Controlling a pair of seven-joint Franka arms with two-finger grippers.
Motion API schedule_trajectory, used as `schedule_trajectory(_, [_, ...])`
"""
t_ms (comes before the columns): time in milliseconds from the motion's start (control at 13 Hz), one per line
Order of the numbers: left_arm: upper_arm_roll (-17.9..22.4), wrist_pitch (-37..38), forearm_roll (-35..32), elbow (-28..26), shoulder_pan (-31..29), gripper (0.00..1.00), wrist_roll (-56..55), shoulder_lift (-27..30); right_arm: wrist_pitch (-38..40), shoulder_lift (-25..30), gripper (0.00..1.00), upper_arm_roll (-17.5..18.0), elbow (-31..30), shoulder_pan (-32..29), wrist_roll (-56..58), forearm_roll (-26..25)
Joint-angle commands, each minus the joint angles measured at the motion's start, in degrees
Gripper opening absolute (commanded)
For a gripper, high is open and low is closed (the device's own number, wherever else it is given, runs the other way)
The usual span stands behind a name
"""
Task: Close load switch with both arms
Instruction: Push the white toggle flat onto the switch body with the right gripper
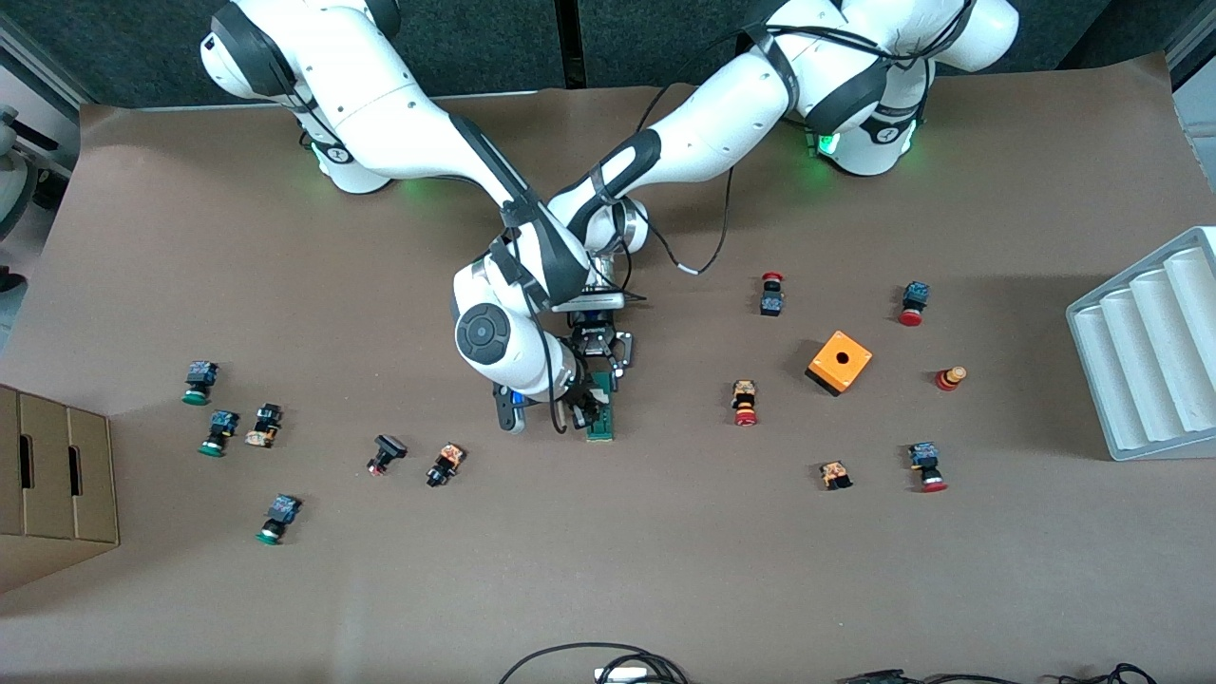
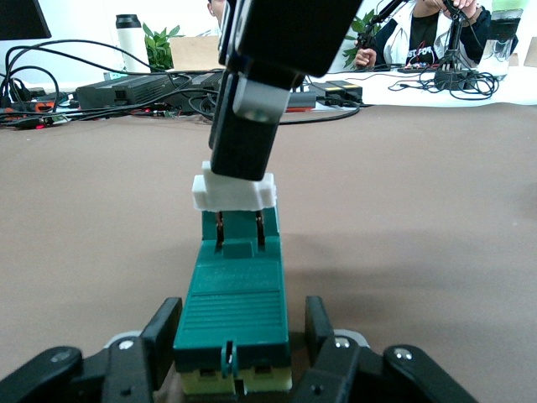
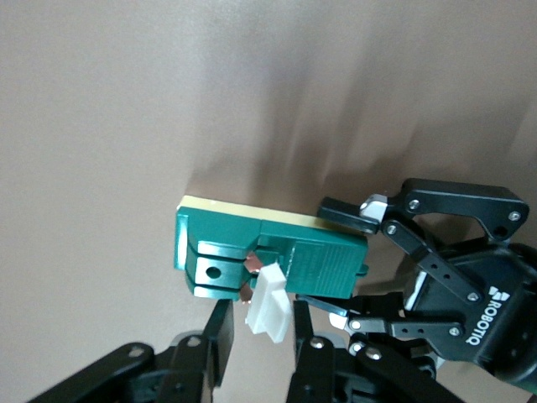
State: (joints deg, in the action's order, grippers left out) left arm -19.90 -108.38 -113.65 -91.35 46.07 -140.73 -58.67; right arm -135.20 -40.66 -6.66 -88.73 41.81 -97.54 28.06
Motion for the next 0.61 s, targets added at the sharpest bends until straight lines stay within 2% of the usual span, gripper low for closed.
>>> schedule_trajectory(0, [0.1,-0.9,-0.5,0.9,1.1,0.67,-1.1,-1.8,1.1,-1.2,0.35,0.1,2.6,-1.2,0.2,1.8])
schedule_trajectory(153, [0.1,-0.9,-0.5,0.9,1.1,0.67,-1.1,-1.8,1.3,-1.2,0.35,0.1,2.7,-1.2,0.2,2.1])
schedule_trajectory(537, [0.1,-0.9,-0.5,0.9,1.1,0.67,-1.1,-1.8,1.3,-1.3,0.27,0.2,2.7,-1.2,0.2,2.1])
